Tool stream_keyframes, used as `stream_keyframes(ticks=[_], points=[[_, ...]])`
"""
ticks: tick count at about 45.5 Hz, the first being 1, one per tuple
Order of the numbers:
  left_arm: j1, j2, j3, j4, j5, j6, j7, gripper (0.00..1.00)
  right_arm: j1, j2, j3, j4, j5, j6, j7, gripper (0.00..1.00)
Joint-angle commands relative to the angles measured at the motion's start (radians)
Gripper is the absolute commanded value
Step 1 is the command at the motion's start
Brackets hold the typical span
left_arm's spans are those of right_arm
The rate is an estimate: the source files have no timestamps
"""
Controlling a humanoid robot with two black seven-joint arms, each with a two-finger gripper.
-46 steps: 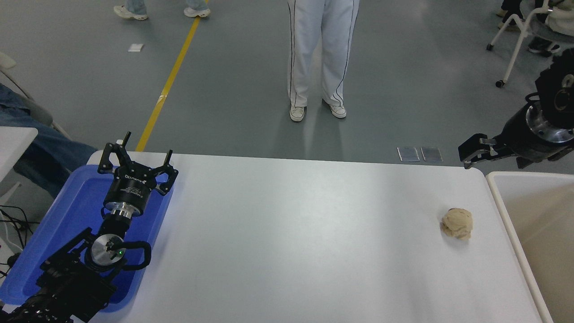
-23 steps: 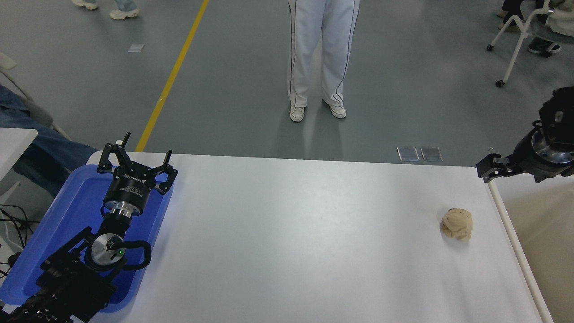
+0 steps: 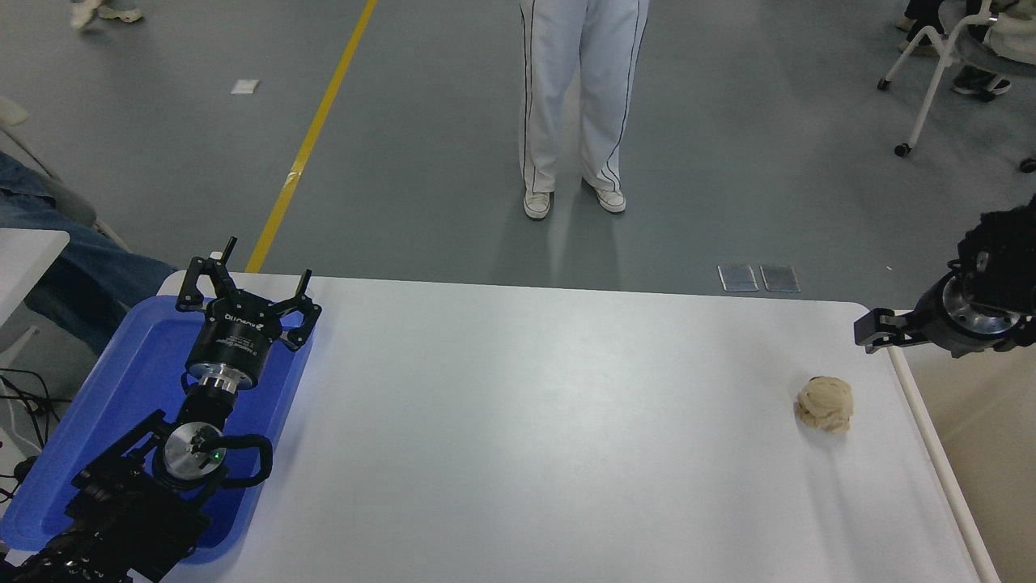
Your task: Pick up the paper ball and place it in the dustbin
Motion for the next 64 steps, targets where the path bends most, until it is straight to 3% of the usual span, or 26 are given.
stream_keyframes(ticks=[1, 33, 44, 64], points=[[-0.001, 0.000, 0.000, 0.000, 0.000, 0.000, 0.000, 1.00, -0.123, 0.013, 0.071, -0.100, 0.001, -0.035, -0.001, 1.00], [0.001, 0.000, 0.000, 0.000, 0.000, 0.000, 0.000, 1.00, -0.304, 0.071, 0.255, -0.206, 0.004, -0.108, -0.002, 1.00], [-0.001, 0.000, 0.000, 0.001, 0.000, 0.000, 0.000, 1.00, -0.311, 0.074, 0.255, -0.235, 0.119, -0.138, -0.001, 1.00], [-0.001, 0.000, 0.000, 0.000, 0.000, 0.000, 0.000, 1.00, -0.360, 0.142, 0.282, -0.244, 0.112, -0.230, -0.001, 1.00]])
